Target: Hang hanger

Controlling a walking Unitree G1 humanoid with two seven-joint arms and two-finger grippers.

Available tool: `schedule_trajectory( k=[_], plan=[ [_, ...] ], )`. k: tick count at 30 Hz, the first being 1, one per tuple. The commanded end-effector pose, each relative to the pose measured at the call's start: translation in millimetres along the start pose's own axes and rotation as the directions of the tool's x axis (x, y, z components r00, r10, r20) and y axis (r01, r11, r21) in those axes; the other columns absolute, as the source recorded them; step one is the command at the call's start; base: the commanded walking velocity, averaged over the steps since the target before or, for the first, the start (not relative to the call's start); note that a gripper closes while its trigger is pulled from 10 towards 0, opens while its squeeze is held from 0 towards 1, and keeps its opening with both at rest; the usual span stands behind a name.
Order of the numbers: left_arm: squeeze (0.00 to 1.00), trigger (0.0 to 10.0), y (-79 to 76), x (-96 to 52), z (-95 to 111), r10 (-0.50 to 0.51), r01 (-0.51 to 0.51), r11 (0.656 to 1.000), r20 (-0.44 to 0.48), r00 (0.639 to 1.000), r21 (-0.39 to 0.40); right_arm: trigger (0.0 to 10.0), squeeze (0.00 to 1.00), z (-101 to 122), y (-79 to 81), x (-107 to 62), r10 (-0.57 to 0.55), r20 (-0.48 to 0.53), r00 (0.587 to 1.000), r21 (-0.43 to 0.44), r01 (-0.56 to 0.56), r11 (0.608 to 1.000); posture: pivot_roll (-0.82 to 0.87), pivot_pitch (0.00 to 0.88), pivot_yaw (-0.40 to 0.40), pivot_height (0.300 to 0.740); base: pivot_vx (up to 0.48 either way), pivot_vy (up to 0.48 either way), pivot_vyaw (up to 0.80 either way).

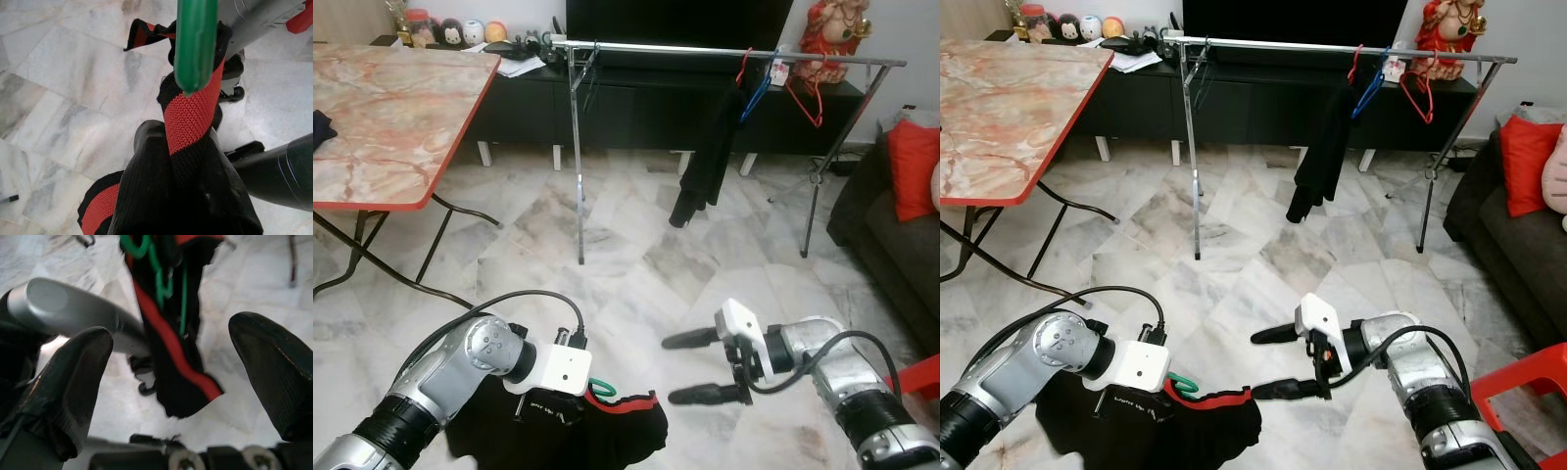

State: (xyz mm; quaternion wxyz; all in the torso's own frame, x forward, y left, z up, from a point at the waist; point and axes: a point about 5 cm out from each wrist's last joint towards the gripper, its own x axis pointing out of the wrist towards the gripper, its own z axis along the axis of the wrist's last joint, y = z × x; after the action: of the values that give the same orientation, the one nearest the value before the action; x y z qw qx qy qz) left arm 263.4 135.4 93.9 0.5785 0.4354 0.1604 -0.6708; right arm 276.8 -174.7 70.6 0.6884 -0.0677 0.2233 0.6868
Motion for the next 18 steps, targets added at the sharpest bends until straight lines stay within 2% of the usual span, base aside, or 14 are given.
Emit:
schedule_trajectory(
  k=[1,6,12,18],
  plan=[
    [0.0,10.0,5.3,-3.5,12,-0.013,0.012,0.996,0.005,1.0,0.086,10.0,0.0,0,1.3,-5.0,0.024,-0.037,0.999,-0.022,-0.025,0.999,-0.01,0.0,-0.127,0.74,0.0,0.0,0.0],
    [0.0,10.0,3.7,-1.2,23,-0.035,0.03,0.993,0.04,0.999,0.115,10.0,0.0,-2,0.6,1.1,0.025,-0.074,0.997,-0.042,-0.029,0.999,0.0,0.0,-0.133,0.74,0.0,0.0,0.0],
    [0.0,10.0,2.3,-2.1,38,-0.065,0.05,0.989,0.105,0.992,0.136,10.0,0.0,2,-9.3,7.2,-0.083,-0.062,0.995,-0.088,0.077,0.993,0.0,0.0,-0.139,0.74,0.0,0.0,0.0],
    [0.0,10.0,2.2,-2.7,54,-0.082,0.054,0.985,0.167,0.982,0.165,10.0,0.0,0,-5.8,8.8,-0.025,-0.086,0.996,-0.093,0.017,0.996,0.0,0.0,-0.151,0.74,0.0,0.0,0.0]
  ],
)
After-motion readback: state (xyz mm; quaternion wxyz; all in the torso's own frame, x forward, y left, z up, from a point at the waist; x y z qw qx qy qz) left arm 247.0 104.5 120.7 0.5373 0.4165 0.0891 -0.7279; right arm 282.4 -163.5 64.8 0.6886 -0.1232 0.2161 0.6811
